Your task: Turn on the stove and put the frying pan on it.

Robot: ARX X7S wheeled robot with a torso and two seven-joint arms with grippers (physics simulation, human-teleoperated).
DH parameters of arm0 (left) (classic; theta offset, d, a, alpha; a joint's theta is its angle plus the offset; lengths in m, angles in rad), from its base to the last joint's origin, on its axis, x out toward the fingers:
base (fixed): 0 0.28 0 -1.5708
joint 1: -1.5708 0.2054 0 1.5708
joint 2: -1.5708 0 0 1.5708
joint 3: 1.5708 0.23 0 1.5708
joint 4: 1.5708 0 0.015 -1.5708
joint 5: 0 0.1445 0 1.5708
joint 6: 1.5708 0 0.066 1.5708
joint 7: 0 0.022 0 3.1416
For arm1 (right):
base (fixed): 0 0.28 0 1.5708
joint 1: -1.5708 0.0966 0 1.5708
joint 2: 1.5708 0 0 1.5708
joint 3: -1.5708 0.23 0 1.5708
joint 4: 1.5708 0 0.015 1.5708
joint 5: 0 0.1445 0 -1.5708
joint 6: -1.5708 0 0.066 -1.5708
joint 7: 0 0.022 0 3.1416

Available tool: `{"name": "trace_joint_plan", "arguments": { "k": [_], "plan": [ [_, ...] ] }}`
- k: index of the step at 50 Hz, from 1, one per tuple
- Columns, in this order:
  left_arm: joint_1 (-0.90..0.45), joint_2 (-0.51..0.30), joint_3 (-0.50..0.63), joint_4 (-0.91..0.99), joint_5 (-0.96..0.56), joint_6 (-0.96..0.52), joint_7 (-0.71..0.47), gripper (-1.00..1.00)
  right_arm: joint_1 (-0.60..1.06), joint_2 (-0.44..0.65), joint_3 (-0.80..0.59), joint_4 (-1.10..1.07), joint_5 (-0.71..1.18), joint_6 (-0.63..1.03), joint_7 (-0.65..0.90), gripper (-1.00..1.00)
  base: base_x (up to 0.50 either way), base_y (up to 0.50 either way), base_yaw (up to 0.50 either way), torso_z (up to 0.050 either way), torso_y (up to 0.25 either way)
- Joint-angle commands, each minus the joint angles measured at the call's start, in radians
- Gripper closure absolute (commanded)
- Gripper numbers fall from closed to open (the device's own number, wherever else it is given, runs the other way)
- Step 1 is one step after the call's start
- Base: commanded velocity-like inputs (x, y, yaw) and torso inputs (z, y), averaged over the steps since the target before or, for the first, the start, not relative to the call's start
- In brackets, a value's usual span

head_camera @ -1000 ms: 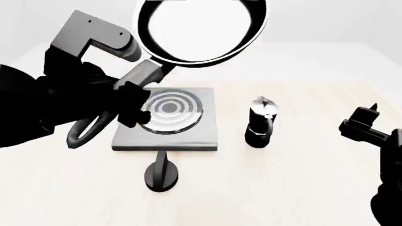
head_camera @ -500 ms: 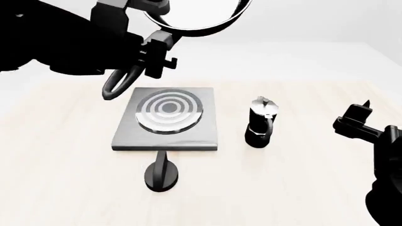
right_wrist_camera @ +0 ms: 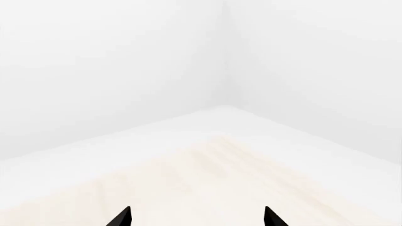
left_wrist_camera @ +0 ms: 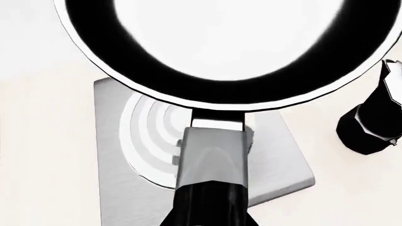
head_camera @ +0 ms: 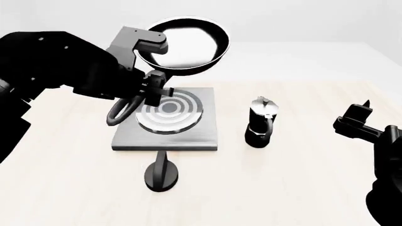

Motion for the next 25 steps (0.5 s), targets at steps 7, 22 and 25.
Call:
{"name": "trace_joint_plan", "arguments": {
  "k": [7, 22, 25],
  "plan": [
    [0.065, -0.03, -0.039, -0.033, 0.039, 0.022, 0.015, 1.0, -0.012, 0.003, 0.005, 0.003, 0.004, -0.009, 0.003, -1.0, 0.0, 0.0, 0.0, 0.0, 0.001],
    [0.141, -0.038, -0.031, -0.002, 0.036, 0.042, 0.034, 1.0, -0.021, 0.003, 0.005, 0.012, 0.006, -0.023, 0.003, -1.0, 0.0, 0.0, 0.0, 0.001, 0.002],
    [0.157, -0.052, -0.043, 0.031, 0.013, 0.042, -0.004, 1.0, -0.019, 0.004, 0.006, 0.011, 0.008, -0.022, 0.004, -1.0, 0.0, 0.0, 0.0, 0.0, 0.0]
  ]
}}
